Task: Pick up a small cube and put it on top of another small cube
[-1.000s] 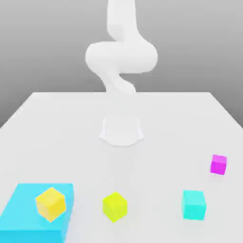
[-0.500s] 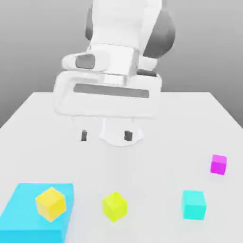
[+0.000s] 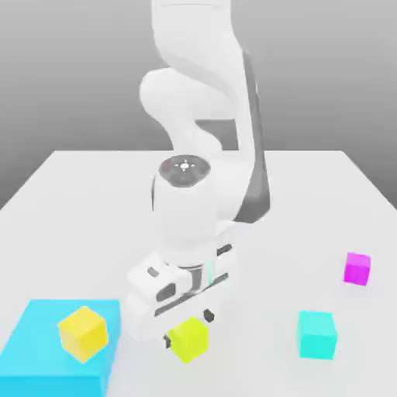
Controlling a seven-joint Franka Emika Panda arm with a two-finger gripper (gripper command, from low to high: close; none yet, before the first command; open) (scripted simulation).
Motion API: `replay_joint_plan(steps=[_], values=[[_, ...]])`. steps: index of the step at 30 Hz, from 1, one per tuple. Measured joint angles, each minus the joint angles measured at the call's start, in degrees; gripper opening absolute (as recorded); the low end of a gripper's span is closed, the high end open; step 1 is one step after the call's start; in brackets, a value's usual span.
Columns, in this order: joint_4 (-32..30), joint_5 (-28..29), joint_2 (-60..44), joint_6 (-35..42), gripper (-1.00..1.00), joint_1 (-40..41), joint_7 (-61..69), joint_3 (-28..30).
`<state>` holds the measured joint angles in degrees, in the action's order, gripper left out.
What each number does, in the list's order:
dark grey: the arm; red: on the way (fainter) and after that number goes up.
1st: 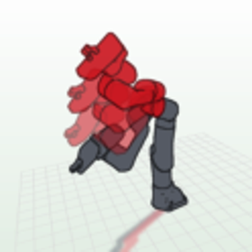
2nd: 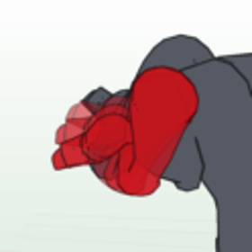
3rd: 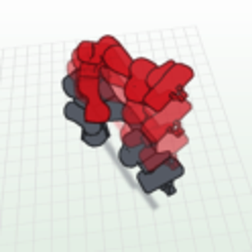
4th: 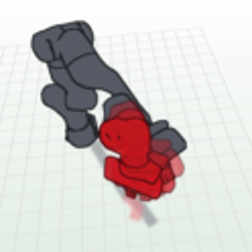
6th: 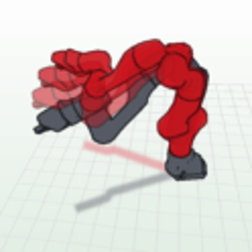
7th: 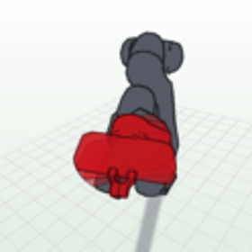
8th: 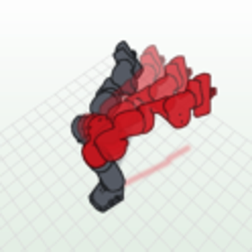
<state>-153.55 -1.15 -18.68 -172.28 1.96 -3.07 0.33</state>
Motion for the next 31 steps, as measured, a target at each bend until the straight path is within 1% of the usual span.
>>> replay_joint_plan(steps=[6,13,17,22,24,28,29,31], values=[[-0.02,0.11,0.15,0.2,-1.0,0.12,-0.11,-0.11],[-1.95,1.2,12.5,10.62,-1.0,-0.49,0.0,-0.71],[0.61,2.24,14.73,15.43,-1.0,-6.98,5.14,-5.72],[4.25,1.86,16.89,21.31,-1.0,-16.16,13.39,-11.17],[4.98,2.74,15.03,20.17,-1.0,-17.11,14.11,-11.29],[5.46,6.23,7.81,13.59,-1.0,-17.91,12.0,-9.8],[5.5,6.75,6.69,12.54,1.0,-18.14,11.64,-9.49],[5.5,6.75,6.69,12.54,1.0,-18.14,11.64,-9.49]])
